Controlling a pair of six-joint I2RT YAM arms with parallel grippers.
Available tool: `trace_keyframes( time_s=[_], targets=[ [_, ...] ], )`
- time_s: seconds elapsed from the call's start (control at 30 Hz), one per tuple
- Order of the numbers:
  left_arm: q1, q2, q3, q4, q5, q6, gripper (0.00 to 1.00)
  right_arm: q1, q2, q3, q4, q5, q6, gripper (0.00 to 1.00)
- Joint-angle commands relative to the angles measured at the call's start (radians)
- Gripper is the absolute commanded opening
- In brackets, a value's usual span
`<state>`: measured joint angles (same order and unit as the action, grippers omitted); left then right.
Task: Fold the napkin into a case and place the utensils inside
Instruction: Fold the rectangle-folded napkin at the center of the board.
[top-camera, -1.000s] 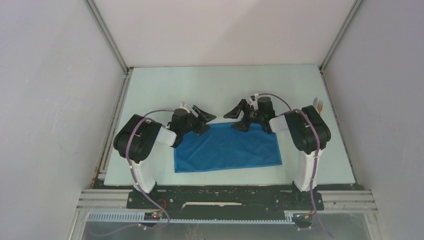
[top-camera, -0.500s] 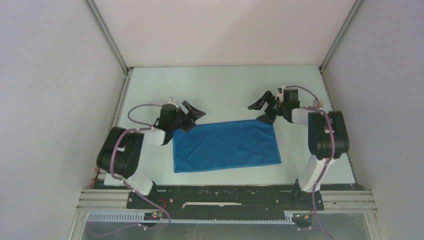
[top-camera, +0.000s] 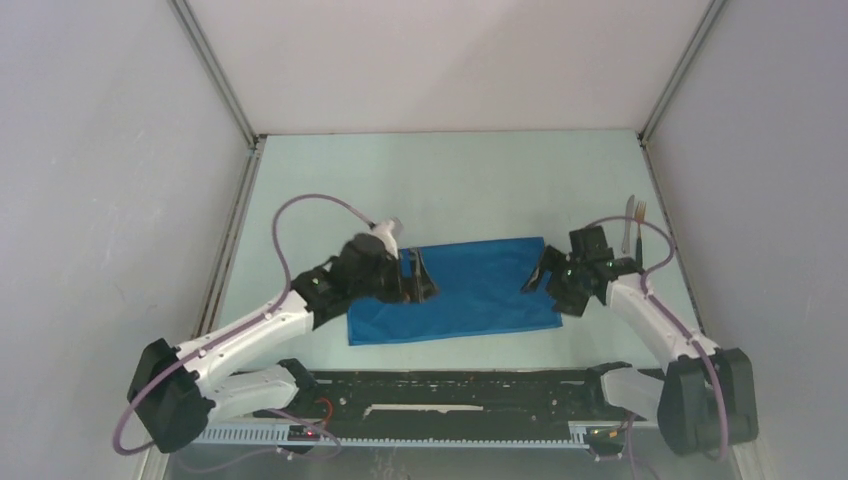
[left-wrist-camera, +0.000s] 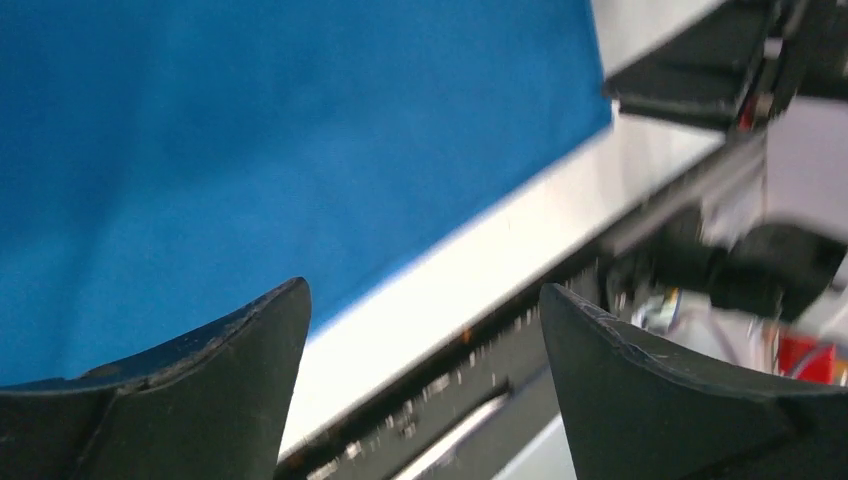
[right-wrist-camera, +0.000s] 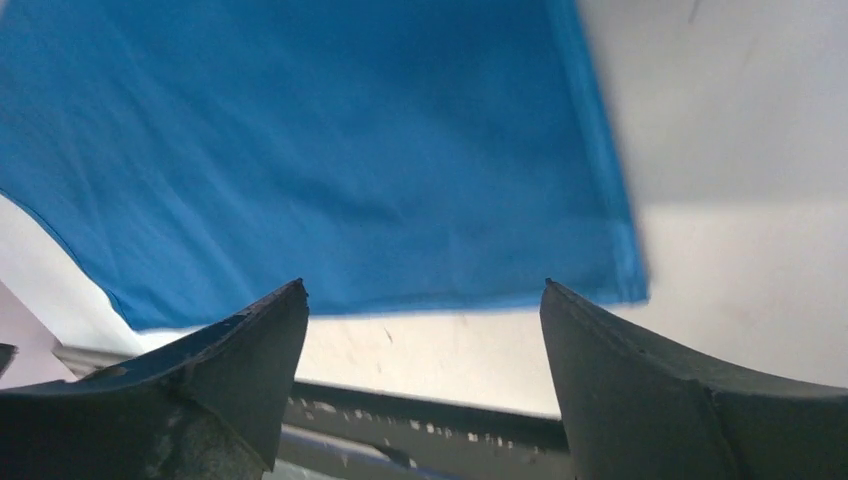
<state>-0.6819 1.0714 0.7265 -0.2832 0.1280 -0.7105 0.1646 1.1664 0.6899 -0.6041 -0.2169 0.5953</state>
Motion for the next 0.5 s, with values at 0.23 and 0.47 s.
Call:
trace_keyframes(
  time_s=[0.23,0.47],
  targets=[
    [-0.326,0.021,-0.047,-0.029,-0.124,-0.133,0.96,0.117,-0.212,-0.199,-0.025,0.047,0.271,1.0],
    [-0.326,-0.018,-0.038,-0.074,-0.2,-0.123,0.98,0.144,-0.12,-0.238,0.151,0.032,0.343,1.0]
  ],
)
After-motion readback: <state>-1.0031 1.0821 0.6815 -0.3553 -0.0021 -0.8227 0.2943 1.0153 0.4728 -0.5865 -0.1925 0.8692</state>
